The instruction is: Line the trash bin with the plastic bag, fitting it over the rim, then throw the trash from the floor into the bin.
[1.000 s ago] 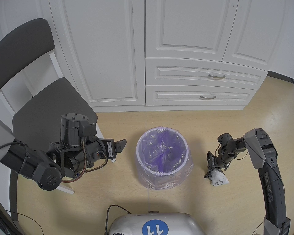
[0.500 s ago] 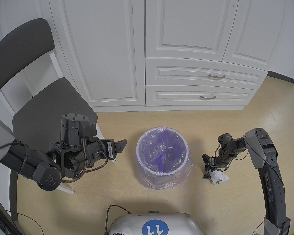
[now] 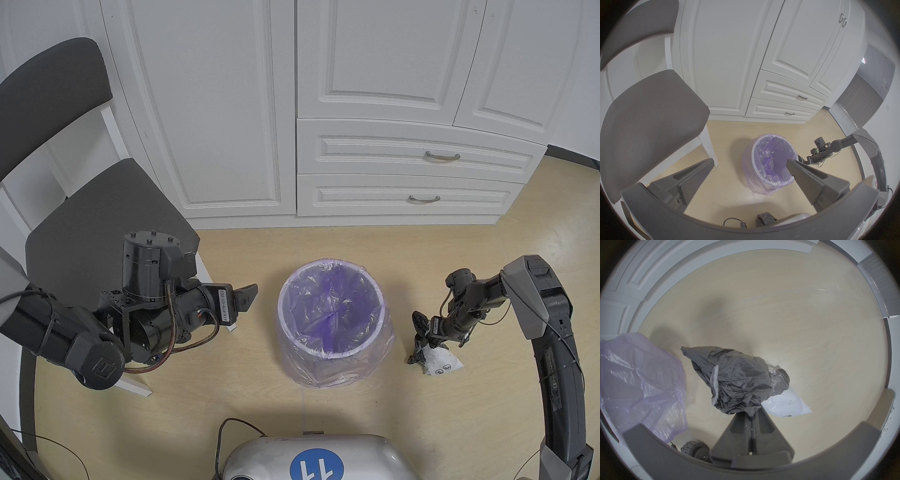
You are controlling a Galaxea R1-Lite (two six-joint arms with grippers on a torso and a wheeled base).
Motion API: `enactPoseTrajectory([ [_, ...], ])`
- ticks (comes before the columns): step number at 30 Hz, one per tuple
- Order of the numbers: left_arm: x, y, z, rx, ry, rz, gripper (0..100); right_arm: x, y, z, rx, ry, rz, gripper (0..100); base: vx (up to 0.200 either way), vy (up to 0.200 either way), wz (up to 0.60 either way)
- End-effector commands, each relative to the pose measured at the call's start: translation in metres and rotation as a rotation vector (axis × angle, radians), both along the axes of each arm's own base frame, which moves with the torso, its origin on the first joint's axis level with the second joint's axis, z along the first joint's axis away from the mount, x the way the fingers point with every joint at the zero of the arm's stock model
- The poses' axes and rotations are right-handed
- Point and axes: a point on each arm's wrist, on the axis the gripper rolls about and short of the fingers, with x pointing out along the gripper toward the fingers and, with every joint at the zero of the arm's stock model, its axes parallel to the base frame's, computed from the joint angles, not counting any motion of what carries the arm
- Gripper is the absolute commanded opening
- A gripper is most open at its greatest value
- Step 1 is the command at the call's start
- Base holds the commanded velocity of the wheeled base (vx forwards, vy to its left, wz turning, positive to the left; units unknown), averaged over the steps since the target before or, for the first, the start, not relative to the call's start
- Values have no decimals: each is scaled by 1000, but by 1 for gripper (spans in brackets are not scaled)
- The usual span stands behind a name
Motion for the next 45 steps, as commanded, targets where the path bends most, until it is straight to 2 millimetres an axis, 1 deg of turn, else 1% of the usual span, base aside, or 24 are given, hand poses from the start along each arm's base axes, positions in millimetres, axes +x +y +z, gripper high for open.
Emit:
enactPoseTrajectory([
  [1, 0, 1, 1, -2, -3, 2, 100, -1, 1, 13, 5, -18, -6, 0, 0, 0, 0],
  [6, 0, 1, 1, -2, -3, 2, 100, -1, 3, 20, 24, -41, -30, 0, 0, 0, 0],
  [11, -1, 1, 2, -3, -6, 2, 100, -6, 5, 33, 49, -43, -17, 0, 0, 0, 0],
  [18, -1, 1, 3, -5, -10, 3, 100, -12, 5, 40, 51, -52, -16, 0, 0, 0, 0],
  [22, -2, 2, 3, -4, -9, 5, 100, -20, 5, 53, 53, -57, -13, 0, 0, 0, 0],
  [26, -6, 4, 8, -11, -19, 5, 100, -25, 6, 66, 58, -69, 3, 0, 0, 0, 0],
  [27, -9, 5, 10, -14, -25, 5, 100, -28, 6, 75, 57, -76, 6, 0, 0, 0, 0],
  [31, -14, 8, 16, -21, -40, 3, 100, -37, 6, 95, 51, -100, 24, 0, 0, 0, 0],
  [37, -14, 9, 19, -26, -48, 6, 100, -53, 13, 132, 39, -151, 71, 0, 0, 0, 0],
  [45, -16, 10, 23, -20, -66, 29, 100, -77, 21, 174, 79, -214, 124, 0, 0, 0, 0],
])
